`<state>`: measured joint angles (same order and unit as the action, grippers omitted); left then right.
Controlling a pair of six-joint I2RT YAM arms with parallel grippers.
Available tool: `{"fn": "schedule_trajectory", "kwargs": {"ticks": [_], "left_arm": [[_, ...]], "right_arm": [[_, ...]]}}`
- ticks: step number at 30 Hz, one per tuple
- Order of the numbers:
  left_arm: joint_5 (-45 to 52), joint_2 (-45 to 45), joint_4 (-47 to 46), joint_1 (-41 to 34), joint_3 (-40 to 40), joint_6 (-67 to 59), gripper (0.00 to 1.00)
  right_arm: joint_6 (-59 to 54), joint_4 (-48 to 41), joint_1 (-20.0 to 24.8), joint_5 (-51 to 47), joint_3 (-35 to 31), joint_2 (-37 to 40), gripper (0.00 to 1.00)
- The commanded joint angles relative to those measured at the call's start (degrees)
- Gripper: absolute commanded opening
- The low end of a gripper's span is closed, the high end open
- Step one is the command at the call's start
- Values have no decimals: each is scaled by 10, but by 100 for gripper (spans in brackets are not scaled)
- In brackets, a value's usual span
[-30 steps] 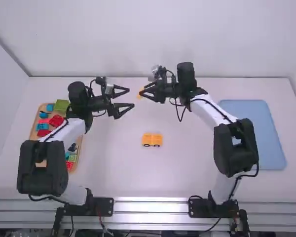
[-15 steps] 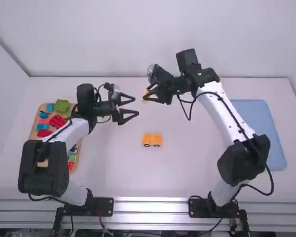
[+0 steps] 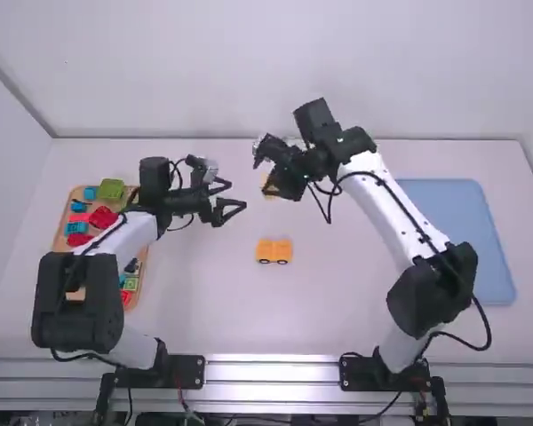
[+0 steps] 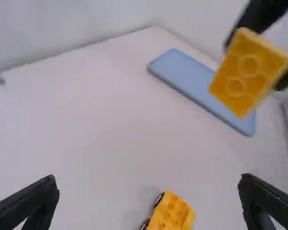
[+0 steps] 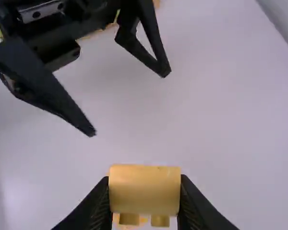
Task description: Assemble lego blocks to make yellow taxi
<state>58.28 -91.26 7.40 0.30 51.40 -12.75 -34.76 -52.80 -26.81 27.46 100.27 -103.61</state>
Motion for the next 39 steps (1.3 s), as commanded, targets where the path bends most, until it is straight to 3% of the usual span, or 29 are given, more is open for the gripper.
{"fn": "schedule_trajectory", "kwargs": {"ticks": [1,4,9,18,23,31,39], "left_arm": [[-108,32,-34,-10,36,-34,99],[-170,59,-88,-17,54,-64,99],[-250,106,-95,-18,55,-48,99],[-292,122,-78,-18,54,-47,99],[-292,117,-50,-18,43,-46,99],[-292,116,-26,-18,33,-31,99],[-292,116,-22,-18,33,-31,99]], "right_arm": [[45,-9,-5,-71,6,-6,3],[97,-22,-7,-111,6,-27,1],[223,-62,15,-158,6,-69,0],[377,-150,43,-190,-21,-115,0],[464,-124,44,-226,-87,-115,1],[518,-25,74,-135,-196,-115,0],[869,16,122,-121,-242,-115,0]]}}
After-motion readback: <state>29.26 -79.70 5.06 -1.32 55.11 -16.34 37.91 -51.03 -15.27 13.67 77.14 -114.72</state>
